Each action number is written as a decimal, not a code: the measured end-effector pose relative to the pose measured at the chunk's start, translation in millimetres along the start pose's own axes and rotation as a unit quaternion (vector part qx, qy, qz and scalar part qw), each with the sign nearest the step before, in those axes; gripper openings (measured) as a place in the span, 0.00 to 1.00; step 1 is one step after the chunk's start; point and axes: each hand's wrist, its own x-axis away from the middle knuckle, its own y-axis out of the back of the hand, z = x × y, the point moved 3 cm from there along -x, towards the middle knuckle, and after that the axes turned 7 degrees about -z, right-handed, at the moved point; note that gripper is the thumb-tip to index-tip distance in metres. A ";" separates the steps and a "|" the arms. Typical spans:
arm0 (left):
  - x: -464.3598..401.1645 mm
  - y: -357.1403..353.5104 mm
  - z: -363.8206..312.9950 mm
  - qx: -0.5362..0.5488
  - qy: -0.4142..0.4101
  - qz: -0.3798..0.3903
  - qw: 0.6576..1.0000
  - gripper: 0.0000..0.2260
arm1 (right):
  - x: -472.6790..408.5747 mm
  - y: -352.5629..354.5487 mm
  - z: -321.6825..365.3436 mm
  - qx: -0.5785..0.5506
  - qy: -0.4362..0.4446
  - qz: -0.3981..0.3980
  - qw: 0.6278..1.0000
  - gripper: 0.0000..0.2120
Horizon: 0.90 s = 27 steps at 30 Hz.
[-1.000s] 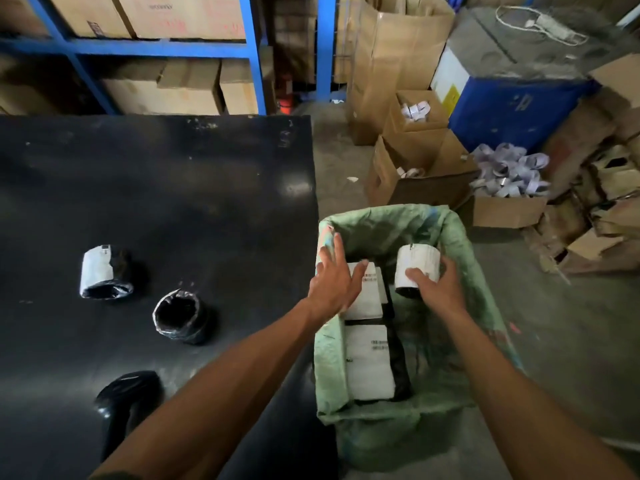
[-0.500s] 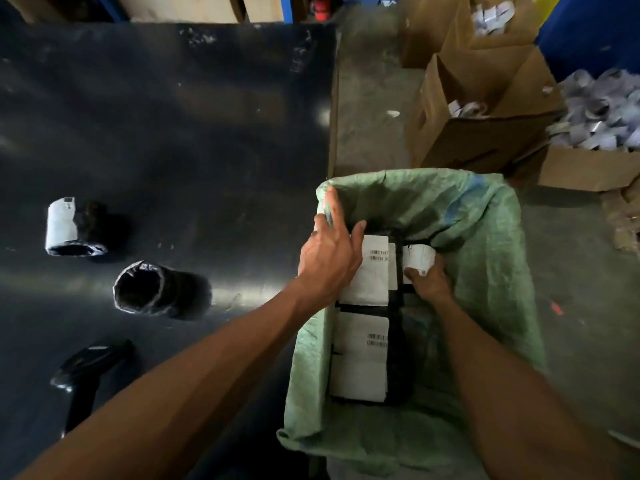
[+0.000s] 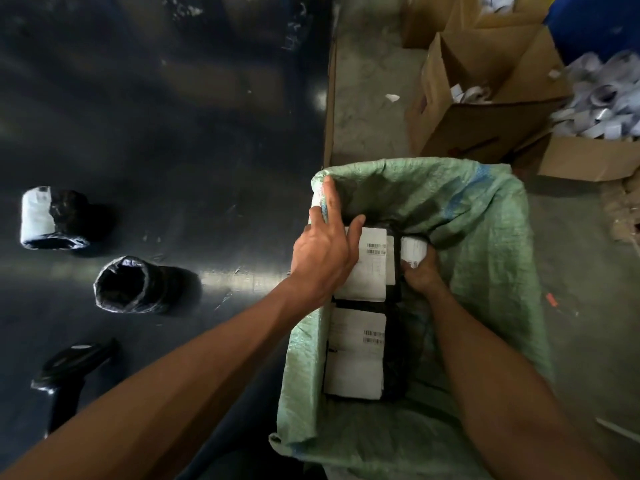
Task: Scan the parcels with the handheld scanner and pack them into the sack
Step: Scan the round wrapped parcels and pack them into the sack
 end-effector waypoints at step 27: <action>44.4 74.4 142.8 0.057 -0.079 0.222 0.970 0.29 | 203.8 91.3 102.8 0.012 0.084 -0.043 0.995 0.33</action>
